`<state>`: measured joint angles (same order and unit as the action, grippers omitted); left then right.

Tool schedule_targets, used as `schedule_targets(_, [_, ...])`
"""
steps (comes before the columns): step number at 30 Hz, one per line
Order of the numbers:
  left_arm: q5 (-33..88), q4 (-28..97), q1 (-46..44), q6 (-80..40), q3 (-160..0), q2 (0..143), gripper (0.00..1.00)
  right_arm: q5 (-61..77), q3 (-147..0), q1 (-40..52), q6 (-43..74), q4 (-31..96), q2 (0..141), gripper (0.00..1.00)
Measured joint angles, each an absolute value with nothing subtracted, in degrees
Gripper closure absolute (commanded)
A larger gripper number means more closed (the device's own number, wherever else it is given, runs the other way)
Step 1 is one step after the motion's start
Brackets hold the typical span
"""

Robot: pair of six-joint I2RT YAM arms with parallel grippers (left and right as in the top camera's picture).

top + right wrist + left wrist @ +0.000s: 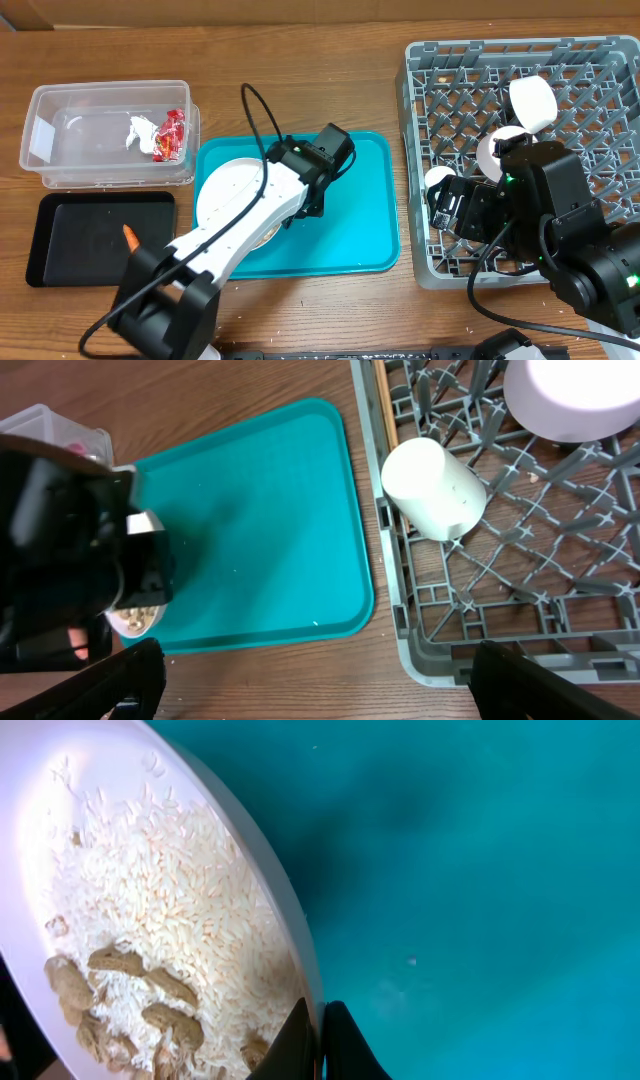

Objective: Sort waste into correct bins and load items into the dishwasher
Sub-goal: 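Reach the left gripper to the white plate of food and grasp its rim, then lift the plate with the left gripper and tip the food onto the black tray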

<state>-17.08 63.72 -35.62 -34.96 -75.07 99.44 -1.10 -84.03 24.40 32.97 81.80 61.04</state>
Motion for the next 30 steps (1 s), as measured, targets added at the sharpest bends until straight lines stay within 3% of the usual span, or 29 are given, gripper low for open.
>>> schedule_targets(11, [-17.4, 75.0, -31.6, -40.4, -75.1, 90.8, 0.96, -1.1, -84.0, 24.4, 33.0, 81.6, 61.0, 0.00])
schedule_targets(22, [-16.6, 70.1, -6.2, -35.0, -75.1, 86.1, 0.96, -1.1, -84.0, 24.4, 33.0, 82.0, 61.0, 0.00])
schedule_targets(30, [-4.3, 59.9, 10.4, -24.1, -73.1, 86.1, 0.96, -1.1, -84.0, 24.4, 33.0, 83.7, 61.0, 0.00])
